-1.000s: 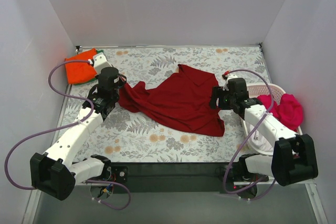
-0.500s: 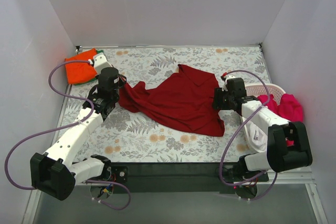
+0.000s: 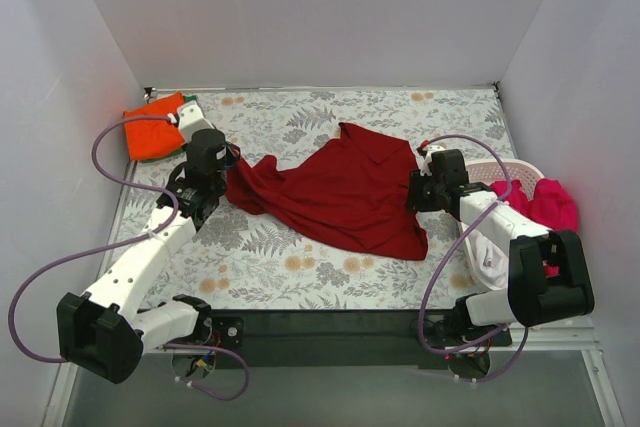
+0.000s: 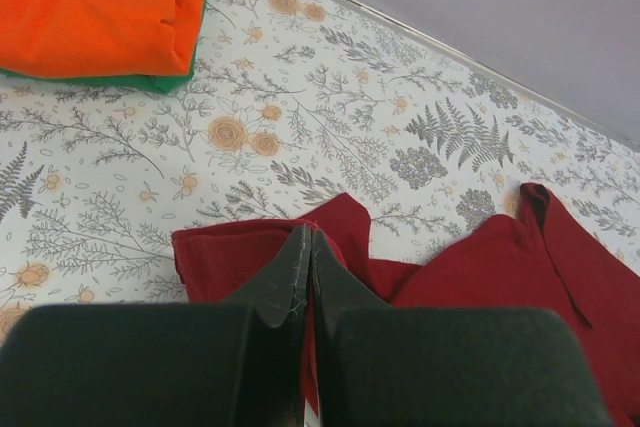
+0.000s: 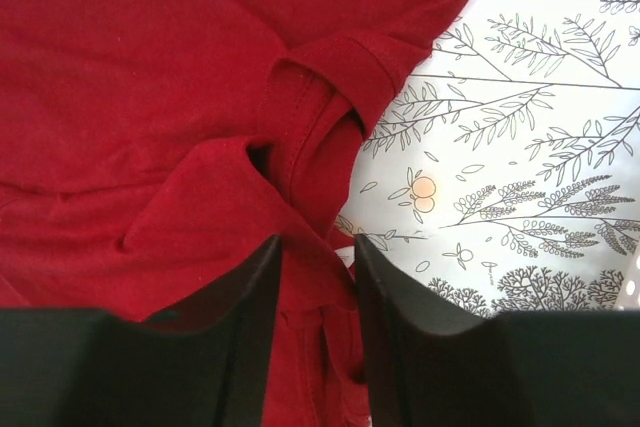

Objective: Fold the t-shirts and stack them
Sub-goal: Flatten the tshirt out

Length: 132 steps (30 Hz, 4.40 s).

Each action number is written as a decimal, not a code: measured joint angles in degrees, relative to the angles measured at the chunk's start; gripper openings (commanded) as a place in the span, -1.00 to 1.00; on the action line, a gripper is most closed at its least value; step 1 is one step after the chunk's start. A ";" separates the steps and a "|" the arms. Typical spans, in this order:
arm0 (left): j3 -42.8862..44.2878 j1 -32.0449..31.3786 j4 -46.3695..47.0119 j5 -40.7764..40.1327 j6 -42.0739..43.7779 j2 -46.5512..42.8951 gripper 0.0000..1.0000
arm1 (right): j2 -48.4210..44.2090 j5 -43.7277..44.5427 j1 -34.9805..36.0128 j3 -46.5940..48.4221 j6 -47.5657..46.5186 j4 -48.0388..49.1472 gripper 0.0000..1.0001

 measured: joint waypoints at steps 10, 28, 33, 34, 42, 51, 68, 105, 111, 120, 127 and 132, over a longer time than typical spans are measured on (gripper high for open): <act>0.00 0.00 0.02 0.33 0.00 -0.57 -1.00 | -0.02 -3.41 0.00 0.00 -1.51 -1.95 -0.97; 5.57 0.04 -2.60 0.11 0.63 -5.35 -1.00 | -25.92 -22.12 0.00 17.18 1.38 -6.08 -0.97; 11.74 0.02 -3.02 2.40 0.94 -10.67 -1.00 | -26.86 -22.56 0.00 29.00 2.21 -7.87 -0.97; 13.25 0.04 -3.19 2.56 1.11 -11.85 -1.00 | -26.88 -22.36 0.00 31.58 2.19 -8.11 -0.97; 24.06 0.02 -4.81 3.52 3.15 -17.68 -1.00 | -26.25 -19.28 0.00 53.64 0.79 -13.16 -0.97; 34.01 0.02 -7.87 8.85 4.96 -22.67 -1.00 | -26.91 -14.32 0.00 71.17 -1.81 -18.75 -0.97; 30.01 0.02 -5.22 9.60 6.80 -13.86 -1.00 | -22.10 -7.26 0.00 62.38 -3.65 -15.34 -0.97; 38.40 2.67 -1.25 27.52 12.46 -17.86 -1.00 | -26.64 -6.05 -0.48 67.95 -8.15 -8.98 -0.97; 38.56 2.67 -4.44 28.50 9.29 -20.83 -1.00 | -27.98 -5.81 -0.48 72.50 -8.20 -10.88 -0.97; 28.28 2.67 -2.10 22.10 7.39 -19.96 -1.00 | -25.88 -2.54 -0.48 63.10 -7.96 -6.69 -0.97; 14.80 6.16 9.05 14.69 7.65 -0.09 -1.00 | -2.95 0.46 -0.46 55.87 -6.67 -0.90 -0.97; 8.41 15.12 14.19 18.05 4.22 17.33 -1.00 | 15.12 1.77 -0.48 56.13 -5.99 -0.50 -0.97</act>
